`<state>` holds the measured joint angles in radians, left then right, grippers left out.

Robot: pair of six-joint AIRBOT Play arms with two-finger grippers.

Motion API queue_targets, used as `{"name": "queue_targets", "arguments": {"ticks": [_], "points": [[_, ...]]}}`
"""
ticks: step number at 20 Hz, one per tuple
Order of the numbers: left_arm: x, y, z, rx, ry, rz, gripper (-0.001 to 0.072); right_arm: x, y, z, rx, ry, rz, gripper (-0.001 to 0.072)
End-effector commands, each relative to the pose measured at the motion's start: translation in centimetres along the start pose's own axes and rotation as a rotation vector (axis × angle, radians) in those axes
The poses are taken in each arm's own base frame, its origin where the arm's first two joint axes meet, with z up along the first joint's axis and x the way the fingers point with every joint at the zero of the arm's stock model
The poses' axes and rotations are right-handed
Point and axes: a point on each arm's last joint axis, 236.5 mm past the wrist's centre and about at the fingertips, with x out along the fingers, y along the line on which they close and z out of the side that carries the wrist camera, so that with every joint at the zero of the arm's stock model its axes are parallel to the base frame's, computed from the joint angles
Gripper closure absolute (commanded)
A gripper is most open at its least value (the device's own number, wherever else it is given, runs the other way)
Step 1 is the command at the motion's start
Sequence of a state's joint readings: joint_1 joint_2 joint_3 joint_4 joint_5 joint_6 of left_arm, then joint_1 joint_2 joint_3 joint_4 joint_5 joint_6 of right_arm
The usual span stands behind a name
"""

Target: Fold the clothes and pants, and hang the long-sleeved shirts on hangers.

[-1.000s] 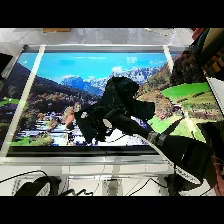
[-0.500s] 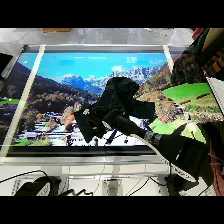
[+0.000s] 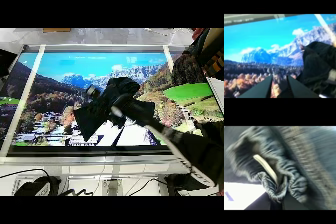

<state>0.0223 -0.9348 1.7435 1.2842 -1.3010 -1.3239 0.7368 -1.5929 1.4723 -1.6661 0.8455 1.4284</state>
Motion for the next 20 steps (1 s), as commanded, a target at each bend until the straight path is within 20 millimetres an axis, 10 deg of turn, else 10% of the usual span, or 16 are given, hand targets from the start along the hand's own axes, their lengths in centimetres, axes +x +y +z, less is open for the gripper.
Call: {"name": "queue_targets", "arguments": {"ticks": [1, 6, 12, 13, 20], "points": [[3.3, 2.2, -2.6, 0.000, 0.128, 0.046, 0.0390, -6.2, -9.3, 2.8, 0.194, -0.140, -0.125, 0.0657], [9.9, 0.8, -12.5, -0.141, 0.390, -0.057, 0.0390, -14.0, -20.8, -1.3, 0.460, -0.187, -0.284, 0.0657], [13.0, -6.7, -33.6, -0.549, 0.780, -0.232, 0.0386, -15.1, -23.5, -5.9, 0.625, -0.116, -0.263, 0.0657], [12.9, -7.7, -36.1, -0.645, 0.833, -0.229, 0.0293, -15.0, -23.4, -5.8, 0.625, -0.118, -0.258, 0.0657], [12.5, -12.4, -41.4, -0.920, 0.959, -0.316, 0.0213, -14.8, -22.9, -5.4, 0.637, -0.126, -0.230, 0.0657]]}}
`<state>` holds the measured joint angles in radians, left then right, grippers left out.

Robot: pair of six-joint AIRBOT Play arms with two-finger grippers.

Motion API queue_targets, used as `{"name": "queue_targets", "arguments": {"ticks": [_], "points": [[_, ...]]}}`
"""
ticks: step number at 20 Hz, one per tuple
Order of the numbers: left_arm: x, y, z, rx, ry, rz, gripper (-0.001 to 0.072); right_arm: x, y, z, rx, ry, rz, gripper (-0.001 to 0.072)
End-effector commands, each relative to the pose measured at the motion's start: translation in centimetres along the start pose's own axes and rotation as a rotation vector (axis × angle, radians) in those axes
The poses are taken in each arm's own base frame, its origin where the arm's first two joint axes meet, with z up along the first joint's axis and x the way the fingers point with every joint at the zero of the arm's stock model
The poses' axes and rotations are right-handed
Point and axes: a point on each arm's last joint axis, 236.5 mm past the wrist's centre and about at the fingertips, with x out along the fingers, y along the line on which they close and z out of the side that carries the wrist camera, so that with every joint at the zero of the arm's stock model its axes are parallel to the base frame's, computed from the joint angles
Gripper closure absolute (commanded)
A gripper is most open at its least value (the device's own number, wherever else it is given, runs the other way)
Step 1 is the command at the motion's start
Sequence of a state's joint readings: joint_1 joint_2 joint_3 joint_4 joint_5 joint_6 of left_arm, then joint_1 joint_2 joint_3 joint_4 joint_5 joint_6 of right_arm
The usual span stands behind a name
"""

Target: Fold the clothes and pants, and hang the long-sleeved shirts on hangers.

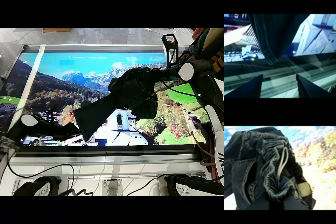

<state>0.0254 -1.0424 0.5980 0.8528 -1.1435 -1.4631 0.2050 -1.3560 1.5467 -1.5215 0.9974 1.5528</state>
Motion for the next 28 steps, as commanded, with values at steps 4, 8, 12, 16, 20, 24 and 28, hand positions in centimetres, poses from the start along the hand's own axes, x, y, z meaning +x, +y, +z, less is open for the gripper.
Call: {"name": "queue_targets", "arguments": {"ticks": [4, 8, 12, 16, 20, 24, 28], "points": [[3.5, 1.8, -0.5, -0.143, 0.033, -0.031, 0.0216, -0.1, 0.5, -0.1, 0.021, 0.003, 0.026, 0.0657], [5.9, 1.9, -0.2, -0.196, 0.071, -0.078, 0.0229, -0.1, 0.5, -0.1, 0.021, 0.003, 0.026, 0.0657], [7.7, 0.4, 1.4, -0.232, 0.055, -0.201, 0.0229, -0.1, 0.4, 0.0, 0.020, -0.002, 0.024, 0.0656], [7.2, -0.7, 6.8, -0.253, -0.154, -0.279, 0.0622, -0.1, 0.4, 0.3, 0.019, -0.011, 0.023, 0.0656], [4.1, -3.4, 12.1, -0.156, -0.282, -0.322, 0.0685, -0.6, -0.7, 2.0, -0.005, -0.074, -0.023, 0.0657], [-7.2, -10.2, 22.4, 0.034, -0.565, -0.424, 0.0688, -5.0, -5.2, 9.2, 0.055, -0.321, -0.123, 0.0659], [-26.5, -18.1, 28.6, 0.304, -0.960, -0.485, 0.0689, -14.2, -14.7, 14.9, 0.223, -0.573, -0.265, 0.0660]]}}
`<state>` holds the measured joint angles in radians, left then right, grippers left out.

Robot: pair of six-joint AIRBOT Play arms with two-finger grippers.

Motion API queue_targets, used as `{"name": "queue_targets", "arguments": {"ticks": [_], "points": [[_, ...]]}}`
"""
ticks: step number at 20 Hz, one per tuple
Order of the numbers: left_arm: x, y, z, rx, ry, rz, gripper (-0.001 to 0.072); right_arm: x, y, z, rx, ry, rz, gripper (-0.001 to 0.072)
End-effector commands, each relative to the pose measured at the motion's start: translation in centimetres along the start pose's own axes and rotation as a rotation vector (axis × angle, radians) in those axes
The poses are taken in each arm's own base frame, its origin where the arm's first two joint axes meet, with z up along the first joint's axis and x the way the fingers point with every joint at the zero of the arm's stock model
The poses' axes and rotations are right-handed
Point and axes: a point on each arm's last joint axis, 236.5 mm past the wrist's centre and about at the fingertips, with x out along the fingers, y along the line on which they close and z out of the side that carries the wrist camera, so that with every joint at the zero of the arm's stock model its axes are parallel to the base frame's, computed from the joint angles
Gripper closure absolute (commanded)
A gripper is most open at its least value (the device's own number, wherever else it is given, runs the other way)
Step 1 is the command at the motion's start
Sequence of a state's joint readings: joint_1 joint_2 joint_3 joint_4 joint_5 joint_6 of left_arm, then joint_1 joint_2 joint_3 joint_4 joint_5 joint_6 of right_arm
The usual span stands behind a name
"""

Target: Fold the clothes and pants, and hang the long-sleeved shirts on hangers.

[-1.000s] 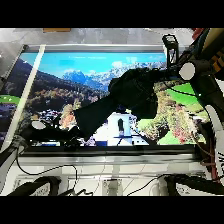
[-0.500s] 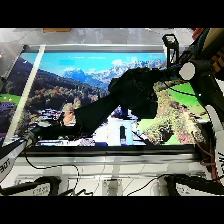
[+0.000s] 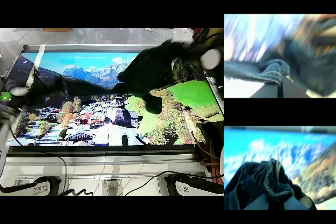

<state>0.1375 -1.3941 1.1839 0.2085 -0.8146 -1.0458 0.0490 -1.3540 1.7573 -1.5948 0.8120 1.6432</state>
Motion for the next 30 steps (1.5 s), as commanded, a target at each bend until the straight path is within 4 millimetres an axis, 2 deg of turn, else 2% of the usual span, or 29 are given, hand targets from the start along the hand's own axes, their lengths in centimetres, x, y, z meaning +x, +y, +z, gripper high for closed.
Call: {"name": "queue_targets", "arguments": {"ticks": [1, 2, 3, 5, 8, 10, 11, 12, 14, 16, 17, 19, 21, 23, 25, 28, 30], "points": [[-6.8, -10.4, 13.3, 0.260, -0.295, -0.100, 0.0689, -4.6, -8.4, 7.4, 0.108, -0.198, -0.147, 0.0660], [-9.3, -12.5, 16.0, 0.326, -0.365, -0.095, 0.0689, -6.2, -11.0, 8.4, 0.126, -0.217, -0.197, 0.0660], [-11.5, -13.7, 17.9, 0.372, -0.417, -0.075, 0.0689, -7.5, -13.2, 8.9, 0.140, -0.224, -0.242, 0.0660], [-15.3, -15.0, 20.6, 0.435, -0.500, -0.028, 0.0689, -9.9, -16.6, 9.2, 0.166, -0.223, -0.313, 0.0659], [-18.8, -14.7, 22.1, 0.475, -0.558, 0.031, 0.0689, -11.9, -19.3, 8.5, 0.142, -0.195, -0.382, 0.0659], [-19.2, -12.9, 21.5, 0.495, -0.507, 0.102, 0.0688, -12.1, -20.0, 6.3, 0.130, -0.099, -0.402, 0.0658], [-18.8, -11.5, 20.7, 0.497, -0.450, 0.147, 0.0688, -12.0, -20.0, 4.8, 0.112, -0.029, -0.405, 0.0658], [-18.5, -9.1, 19.5, 0.520, -0.366, 0.232, 0.0688, -11.8, -20.1, 3.1, 0.076, 0.049, -0.410, 0.0658], [-18.9, -2.1, 16.5, 0.578, -0.144, 0.479, 0.0687, -11.1, -20.7, -0.6, 0.008, 0.193, -0.417, 0.0657], [-21.0, 5.1, 13.0, 0.533, 0.101, 0.709, 0.0686, -10.3, -20.9, -5.1, 0.036, 0.345, -0.405, 0.0658], [-21.9, 7.4, 11.8, 0.504, 0.183, 0.777, 0.0687, -10.0, -20.9, -7.1, 0.045, 0.406, -0.401, 0.0657], [-21.9, 10.0, 10.9, 0.401, 0.182, 0.796, 0.0687, -9.1, -20.8, -10.3, 0.053, 0.485, -0.385, 0.0658], [-21.7, 12.5, 8.8, 0.350, 0.245, 0.815, 0.0686, -8.7, -20.6, -13.2, 0.020, 0.560, -0.362, 0.0658], [-21.3, 14.6, 6.1, 0.303, 0.316, 0.811, 0.0687, -9.1, -20.2, -15.6, 0.018, 0.608, -0.351, 0.0658], [-21.5, 15.5, 3.8, 0.301, 0.367, 0.810, 0.0688, -10.5, -19.6, -17.5, 0.005, 0.644, -0.348, 0.0658], [-24.3, 16.4, 0.1, 0.349, 0.452, 0.890, 0.0687, -14.4, -17.7, -20.4, 0.006, 0.752, -0.320, 0.0658], [-27.8, 18.2, -2.8, 0.361, 0.538, 1.011, 0.0687, -16.0, -16.8, -22.5, 0.004, 0.800, -0.306, 0.0658]]}}
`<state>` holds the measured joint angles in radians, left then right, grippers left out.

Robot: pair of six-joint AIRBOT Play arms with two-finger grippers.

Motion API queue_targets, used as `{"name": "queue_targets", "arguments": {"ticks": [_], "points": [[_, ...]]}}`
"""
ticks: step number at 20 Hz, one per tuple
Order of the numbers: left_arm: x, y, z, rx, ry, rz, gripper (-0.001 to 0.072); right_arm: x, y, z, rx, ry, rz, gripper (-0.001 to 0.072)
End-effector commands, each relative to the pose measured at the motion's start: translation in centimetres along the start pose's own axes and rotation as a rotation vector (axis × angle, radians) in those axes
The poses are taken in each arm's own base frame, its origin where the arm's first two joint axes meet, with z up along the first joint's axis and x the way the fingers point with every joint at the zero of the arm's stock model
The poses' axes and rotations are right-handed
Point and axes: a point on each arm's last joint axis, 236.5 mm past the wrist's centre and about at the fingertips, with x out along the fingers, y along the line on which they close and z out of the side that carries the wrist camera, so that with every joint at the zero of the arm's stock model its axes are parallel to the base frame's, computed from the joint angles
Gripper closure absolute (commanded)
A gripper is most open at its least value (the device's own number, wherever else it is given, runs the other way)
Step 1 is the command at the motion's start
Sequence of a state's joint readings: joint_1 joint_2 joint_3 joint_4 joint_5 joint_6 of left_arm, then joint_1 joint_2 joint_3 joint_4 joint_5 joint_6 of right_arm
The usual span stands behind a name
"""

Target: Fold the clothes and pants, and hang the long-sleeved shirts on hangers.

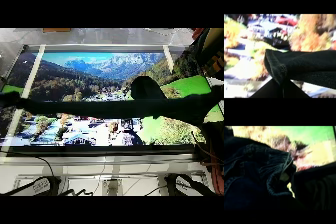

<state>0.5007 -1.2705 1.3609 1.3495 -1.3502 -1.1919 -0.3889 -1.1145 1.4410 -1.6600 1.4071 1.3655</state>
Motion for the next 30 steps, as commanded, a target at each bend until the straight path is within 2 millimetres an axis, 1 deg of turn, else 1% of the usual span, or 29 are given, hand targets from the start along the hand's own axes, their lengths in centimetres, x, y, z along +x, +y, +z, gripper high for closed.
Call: {"name": "queue_targets", "arguments": {"ticks": [1, 3, 4, 6, 7, 8, 9, 10, 13, 15, 17, 18, 19, 20, 21, 22, 23, 27, 29, 30], "points": [[0.5, 3.5, -8.2, 0.073, 0.188, 0.182, 0.0687, 0.0, 1.4, -6.2, -0.031, 0.133, 0.033, 0.0658], [0.7, 5.6, -12.9, 0.088, 0.314, 0.275, 0.0686, 0.2, 2.5, -11.3, -0.085, 0.298, 0.071, 0.0658], [1.0, 5.8, -14.8, 0.088, 0.366, 0.283, 0.0686, 0.3, 2.9, -13.5, -0.088, 0.365, 0.088, 0.0658], [1.6, 5.2, -18.3, 0.074, 0.475, 0.249, 0.0685, 0.4, 3.8, -17.5, -0.095, 0.493, 0.117, 0.0658], [1.6, 5.4, -19.8, 0.077, 0.533, 0.255, 0.0685, 0.4, 4.0, -19.2, -0.123, 0.547, 0.130, 0.0658], [1.3, 6.0, -20.9, 0.087, 0.577, 0.282, 0.0685, 0.5, 4.2, -20.4, -0.154, 0.579, 0.141, 0.0658], [1.1, 6.7, -21.6, 0.098, 0.607, 0.310, 0.0685, 0.8, 4.4, -21.3, -0.162, 0.603, 0.149, 0.0658], [1.0, 6.9, -21.8, 0.102, 0.618, 0.318, 0.0685, 0.9, 4.6, -22.4, -0.167, 0.642, 0.161, 0.0658], [1.0, 6.9, -22.0, 0.103, 0.624, 0.319, 0.0684, 1.0, 5.4, -25.4, -0.213, 0.748, 0.209, 0.0658], [0.6, 7.7, -22.0, 0.127, 0.637, 0.350, 0.0684, 1.1, 5.8, -26.7, -0.240, 0.796, 0.238, 0.0658], [0.4, 8.3, -21.9, 0.149, 0.639, 0.374, 0.0684, 1.2, 6.0, -27.3, -0.243, 0.812, 0.248, 0.0657], [0.6, 8.4, -21.6, 0.152, 0.625, 0.375, 0.0685, 1.4, 6.0, -27.2, -0.243, 0.804, 0.245, 0.0657], [0.8, 8.5, -21.3, 0.155, 0.611, 0.377, 0.0684, 1.7, 5.9, -26.9, -0.242, 0.786, 0.240, 0.0629], [0.9, 8.6, -21.0, 0.161, 0.596, 0.383, 0.0640, 1.9, 5.9, -26.7, -0.230, 0.777, 0.233, 0.0491], [1.0, 8.7, -20.8, 0.163, 0.587, 0.386, 0.0461, 2.0, 6.0, -26.6, -0.222, 0.770, 0.230, 0.0309], [1.1, 8.7, -20.7, 0.164, 0.583, 0.388, 0.0243, 2.1, 5.9, -26.5, -0.215, 0.766, 0.225, 0.0176], [1.2, 8.8, -20.5, 0.168, 0.571, 0.392, 0.0194, 2.2, 5.9, -26.5, -0.207, 0.763, 0.221, 0.0150], [1.7, 9.1, -19.2, 0.192, 0.518, 0.409, 0.0217, 2.5, 5.9, -26.1, -0.206, 0.744, 0.215, 0.0151], [2.2, 8.9, -17.9, 0.226, 0.475, 0.419, 0.0296, 3.0, 5.9, -25.6, -0.200, 0.713, 0.211, 0.0151], [2.6, 8.6, -16.9, 0.257, 0.444, 0.424, 0.0296, 3.3, 6.2, -25.2, -0.197, 0.690, 0.218, 0.0151]]}}
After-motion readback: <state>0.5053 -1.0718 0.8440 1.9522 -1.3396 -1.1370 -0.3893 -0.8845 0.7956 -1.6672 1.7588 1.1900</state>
